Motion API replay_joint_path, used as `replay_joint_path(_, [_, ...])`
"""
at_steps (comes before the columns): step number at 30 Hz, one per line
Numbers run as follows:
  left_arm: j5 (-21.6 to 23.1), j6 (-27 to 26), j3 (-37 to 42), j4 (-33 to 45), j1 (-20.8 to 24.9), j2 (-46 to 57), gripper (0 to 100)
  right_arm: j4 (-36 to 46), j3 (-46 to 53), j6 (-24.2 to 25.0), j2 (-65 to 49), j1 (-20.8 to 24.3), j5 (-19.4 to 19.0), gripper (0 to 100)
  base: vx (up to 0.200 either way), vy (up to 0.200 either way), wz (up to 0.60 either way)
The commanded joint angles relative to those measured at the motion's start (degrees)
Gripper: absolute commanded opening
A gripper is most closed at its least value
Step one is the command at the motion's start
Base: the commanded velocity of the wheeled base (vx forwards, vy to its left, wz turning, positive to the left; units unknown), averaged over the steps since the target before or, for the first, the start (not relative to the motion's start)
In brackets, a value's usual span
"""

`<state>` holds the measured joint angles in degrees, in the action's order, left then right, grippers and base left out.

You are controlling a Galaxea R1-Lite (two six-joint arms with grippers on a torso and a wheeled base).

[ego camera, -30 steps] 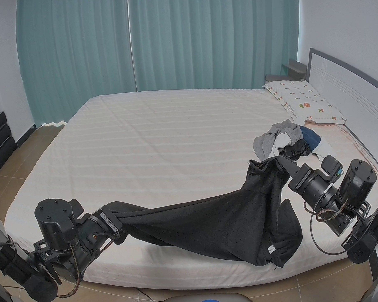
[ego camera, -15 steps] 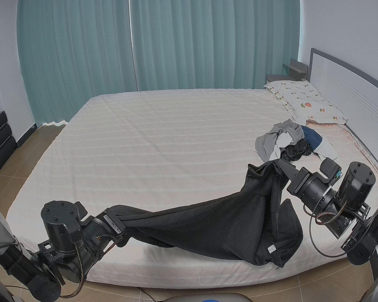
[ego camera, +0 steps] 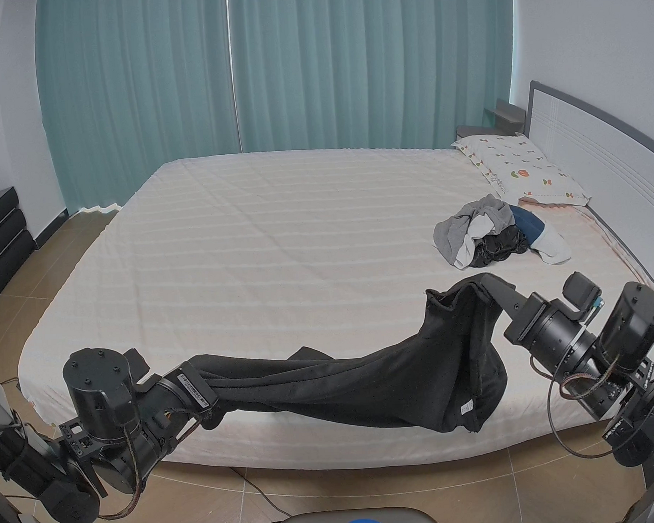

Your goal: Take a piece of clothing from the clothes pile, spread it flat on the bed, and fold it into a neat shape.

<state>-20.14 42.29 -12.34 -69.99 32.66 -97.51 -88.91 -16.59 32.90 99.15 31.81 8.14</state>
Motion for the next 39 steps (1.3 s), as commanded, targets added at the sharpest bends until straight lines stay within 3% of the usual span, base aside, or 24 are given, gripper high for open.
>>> replay_joint_path(1, [-0.08,-1.51,-0.85,3.72,2.15,7.69,0,-0.48,0.16,-3.2,-10.73,0.27,-1.2,0,0.0,0.0,0.0])
replay_joint_path(7, [0.01,-2.74,-8.23,17.25,2.5,17.18,0,4.27,-0.55,-5.74,-24.88,-0.08,-9.46,0,0.0,0.0,0.0])
replay_joint_path(11, [0.01,-2.65,-16.75,28.06,1.79,20.26,0,20.97,-10.39,-5.22,-30.94,-1.57,-10.25,0,0.0,0.0,0.0])
replay_joint_path(12, [0.01,-2.56,-17.37,28.77,1.79,20.26,0,22.02,-11.36,-5.13,-31.21,-1.66,-10.25,0,0.0,0.0,0.0])
replay_joint_path(15, [0.01,-2.47,-23.87,36.24,-0.23,20.08,0,33.01,-22.87,-5.04,-31.29,-3.94,-9.73,0,0.0,0.0,0.0])
replay_joint_path(21, [0.36,-0.89,-31.61,44.32,-5.15,18.67,0,43.55,-36.93,-3.28,-26.72,-10.1,-9.64,0,0.0,0.0,0.0])
replay_joint_path(22, [0.45,1.04,-33.98,47.13,-6.03,17.09,0,45.84,-40.89,-2.32,-23.91,-13.0,-9.81,0,0.0,0.0,0.0])
replay_joint_path(26, [0.8,5.17,-38.64,52.67,-6.99,12.35,0,48.3,-46.34,-1.61,-16.7,-17.04,-9.37,0,0.0,0.0,0.0])
replay_joint_path(28, [1.07,7.54,-42.07,54.25,-8.05,8.83,0,48.48,-49.5,-1.7,-11.78,-18.36,-6.91,0,0.0,0.0,0.0])
replay_joint_path(32, [4.41,10.88,-46.37,55.22,-9.54,3.03,0,47.69,-51.96,-1.7,-5.19,-18.53,-3.75,0,0.1,0.0,0.0])
replay_joint_path(39, [5.64,11.06,-51.38,54.96,-11.83,-7.34,0,43.55,-53.28,-1.61,2.72,-18.45,-3.84,0,0.2,0.0,0.0])
